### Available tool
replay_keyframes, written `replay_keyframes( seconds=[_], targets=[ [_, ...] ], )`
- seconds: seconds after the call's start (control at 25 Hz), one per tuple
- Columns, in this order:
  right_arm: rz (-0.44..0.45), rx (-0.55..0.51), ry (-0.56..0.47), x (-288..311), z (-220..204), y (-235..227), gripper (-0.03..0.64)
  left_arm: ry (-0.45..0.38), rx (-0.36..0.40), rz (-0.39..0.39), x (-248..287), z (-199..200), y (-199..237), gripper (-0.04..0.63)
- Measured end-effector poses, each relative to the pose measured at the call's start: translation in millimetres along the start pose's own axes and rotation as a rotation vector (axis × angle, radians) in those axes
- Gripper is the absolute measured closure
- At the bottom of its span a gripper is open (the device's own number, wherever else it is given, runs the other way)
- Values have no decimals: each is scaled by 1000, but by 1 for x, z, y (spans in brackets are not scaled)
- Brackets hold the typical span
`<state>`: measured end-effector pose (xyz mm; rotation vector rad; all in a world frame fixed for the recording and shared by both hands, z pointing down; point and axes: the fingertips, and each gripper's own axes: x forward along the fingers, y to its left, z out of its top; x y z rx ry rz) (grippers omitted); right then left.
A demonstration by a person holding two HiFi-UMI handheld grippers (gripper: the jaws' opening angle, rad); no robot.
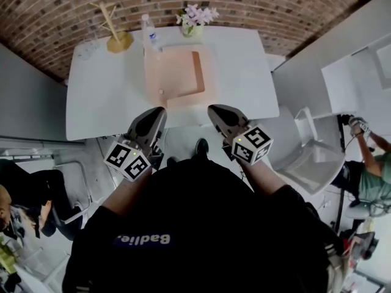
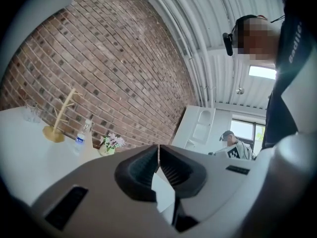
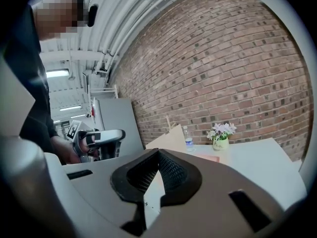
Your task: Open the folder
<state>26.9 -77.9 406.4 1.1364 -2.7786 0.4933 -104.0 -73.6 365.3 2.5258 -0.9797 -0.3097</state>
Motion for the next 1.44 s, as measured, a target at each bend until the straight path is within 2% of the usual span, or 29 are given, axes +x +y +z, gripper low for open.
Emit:
replay_keyframes(
  seconds=[0.2, 0.4, 0.64, 1.44],
  targets=[
    [38, -31, -36, -5, 20, 19, 589, 18, 29, -61, 6, -2, -22, 592],
    [53, -39, -52, -10, 27, 26, 589, 30, 33, -84, 10, -6, -29, 592],
    [53, -35, -57, -15, 28, 24, 589, 57, 53, -77, 15, -13, -31, 592],
    [36, -38, -65, -21, 37, 19, 589, 72, 68, -65, 19, -15, -31, 592]
  ],
)
